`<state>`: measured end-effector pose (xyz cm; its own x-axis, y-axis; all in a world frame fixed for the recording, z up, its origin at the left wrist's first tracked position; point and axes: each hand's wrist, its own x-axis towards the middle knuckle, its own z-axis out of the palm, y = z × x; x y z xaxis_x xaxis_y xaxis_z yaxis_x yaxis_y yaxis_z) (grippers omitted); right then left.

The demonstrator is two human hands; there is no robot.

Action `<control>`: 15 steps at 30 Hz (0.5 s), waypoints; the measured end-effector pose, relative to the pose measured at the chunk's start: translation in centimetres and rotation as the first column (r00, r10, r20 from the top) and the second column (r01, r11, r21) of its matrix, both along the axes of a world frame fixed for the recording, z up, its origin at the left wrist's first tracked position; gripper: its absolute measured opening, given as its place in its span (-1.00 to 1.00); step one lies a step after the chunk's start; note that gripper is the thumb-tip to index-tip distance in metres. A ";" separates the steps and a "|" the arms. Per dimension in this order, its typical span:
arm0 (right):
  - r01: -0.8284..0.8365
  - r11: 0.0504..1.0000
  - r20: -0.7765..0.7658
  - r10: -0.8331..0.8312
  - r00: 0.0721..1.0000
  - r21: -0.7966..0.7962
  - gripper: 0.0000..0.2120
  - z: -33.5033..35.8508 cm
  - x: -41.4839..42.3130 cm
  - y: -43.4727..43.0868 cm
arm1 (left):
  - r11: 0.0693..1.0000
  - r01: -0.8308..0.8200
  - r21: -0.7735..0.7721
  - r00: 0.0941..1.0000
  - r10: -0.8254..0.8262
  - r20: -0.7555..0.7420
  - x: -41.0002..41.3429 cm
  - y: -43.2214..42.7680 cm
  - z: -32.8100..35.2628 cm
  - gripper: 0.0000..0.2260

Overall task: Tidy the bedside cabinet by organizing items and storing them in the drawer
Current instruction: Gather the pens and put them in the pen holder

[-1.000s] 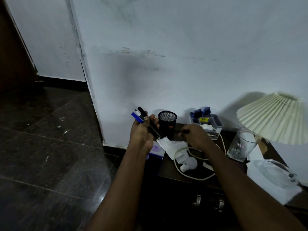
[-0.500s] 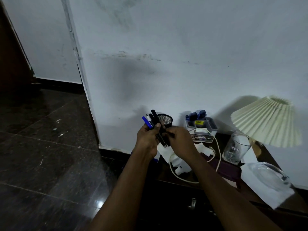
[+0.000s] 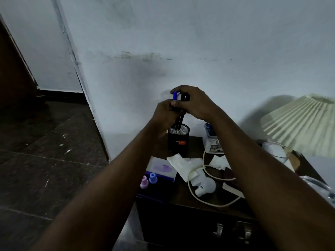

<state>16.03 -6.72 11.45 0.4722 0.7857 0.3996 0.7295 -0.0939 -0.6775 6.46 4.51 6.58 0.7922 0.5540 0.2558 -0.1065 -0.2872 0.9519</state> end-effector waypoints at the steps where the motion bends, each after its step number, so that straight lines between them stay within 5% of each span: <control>1: 0.019 0.999 0.031 -0.018 0.999 -0.047 -0.71 0.1 0.3 0.3 | 1.000 -0.012 0.023 1.000 0.012 -0.013 0.4 0.1 -0.4 -0.91; 8: 0.067 0.984 0.128 -0.046 0.991 -0.163 -0.85 -1.5 2.3 1.0 | 0.993 0.026 0.112 0.995 -0.016 -0.094 3.3 1.2 -3.4 -0.94; 15: 0.108 0.959 0.180 -0.061 0.982 -0.262 -0.64 -4.2 3.3 1.5 | 0.995 0.041 0.087 0.983 -0.024 -0.182 4.3 2.8 -6.0 -0.89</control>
